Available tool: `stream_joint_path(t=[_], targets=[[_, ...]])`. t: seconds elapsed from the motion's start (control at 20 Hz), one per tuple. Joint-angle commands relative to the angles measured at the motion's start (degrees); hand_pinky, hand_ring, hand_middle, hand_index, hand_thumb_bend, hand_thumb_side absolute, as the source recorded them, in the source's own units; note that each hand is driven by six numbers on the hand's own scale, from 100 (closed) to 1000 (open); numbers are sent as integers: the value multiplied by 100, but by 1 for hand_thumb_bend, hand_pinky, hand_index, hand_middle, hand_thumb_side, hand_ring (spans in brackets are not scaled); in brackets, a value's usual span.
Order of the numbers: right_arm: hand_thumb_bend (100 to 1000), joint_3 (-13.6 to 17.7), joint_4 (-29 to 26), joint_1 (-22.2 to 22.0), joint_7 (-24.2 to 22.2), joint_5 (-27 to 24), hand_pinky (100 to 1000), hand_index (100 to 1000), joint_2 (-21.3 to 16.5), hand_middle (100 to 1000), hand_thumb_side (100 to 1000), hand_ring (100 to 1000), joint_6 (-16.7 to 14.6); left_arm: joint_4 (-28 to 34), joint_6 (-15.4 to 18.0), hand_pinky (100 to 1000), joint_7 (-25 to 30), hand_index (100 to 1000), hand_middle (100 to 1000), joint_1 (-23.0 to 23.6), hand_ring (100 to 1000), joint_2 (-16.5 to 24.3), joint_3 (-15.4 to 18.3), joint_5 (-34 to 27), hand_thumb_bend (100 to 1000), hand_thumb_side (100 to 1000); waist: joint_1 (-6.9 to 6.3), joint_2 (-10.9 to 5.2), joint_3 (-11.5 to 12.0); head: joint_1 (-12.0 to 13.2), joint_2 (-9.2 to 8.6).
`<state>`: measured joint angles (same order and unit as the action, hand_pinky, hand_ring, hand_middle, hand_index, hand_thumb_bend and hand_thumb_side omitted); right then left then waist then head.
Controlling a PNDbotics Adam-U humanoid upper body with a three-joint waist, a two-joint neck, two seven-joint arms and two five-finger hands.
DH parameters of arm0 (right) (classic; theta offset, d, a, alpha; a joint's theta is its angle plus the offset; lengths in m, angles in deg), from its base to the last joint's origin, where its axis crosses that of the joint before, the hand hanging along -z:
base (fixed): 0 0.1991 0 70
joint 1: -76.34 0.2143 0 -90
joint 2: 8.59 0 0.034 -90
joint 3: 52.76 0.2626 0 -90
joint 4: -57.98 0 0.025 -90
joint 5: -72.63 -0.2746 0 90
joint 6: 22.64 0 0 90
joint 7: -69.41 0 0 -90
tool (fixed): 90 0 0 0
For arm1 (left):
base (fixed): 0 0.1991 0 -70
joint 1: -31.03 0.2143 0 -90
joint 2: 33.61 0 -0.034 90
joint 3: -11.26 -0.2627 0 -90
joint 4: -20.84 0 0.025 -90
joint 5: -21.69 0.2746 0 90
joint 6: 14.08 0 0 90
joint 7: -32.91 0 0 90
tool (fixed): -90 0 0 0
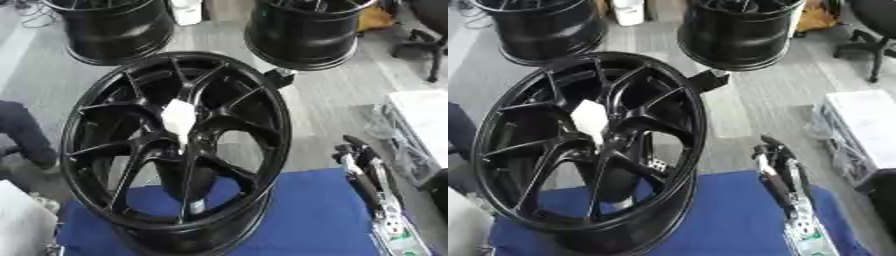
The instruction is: Pull the pin out of the wheel hub.
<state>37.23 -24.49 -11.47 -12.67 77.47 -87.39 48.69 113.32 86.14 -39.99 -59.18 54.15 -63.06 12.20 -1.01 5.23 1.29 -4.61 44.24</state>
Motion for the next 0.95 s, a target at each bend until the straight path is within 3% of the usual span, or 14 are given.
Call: stream_joint_path(t=[0.05, 0.25, 0.95], targets=[[100, 44, -89, 20, 32, 18, 708, 830, -31, 642, 601, 654, -4, 549, -556, 665, -86, 804, 696, -73, 612, -549, 229, 18, 632, 684, 17, -31, 30, -11, -12], [100, 36, -102, 15, 26, 23, 708, 830, -23, 642, 599, 654, -5, 705, -954, 663, -65, 803, 693, -138, 608, -791, 166, 81, 623, 687, 41, -25, 43, 31, -12], [100, 51, -108, 12, 21, 30, 708, 831, -21, 643, 589, 655, -3, 819, -1127, 661, 29, 792, 678, -156, 603, -866, 56, 86, 605, 695, 57, -28, 80, 65, -12]])
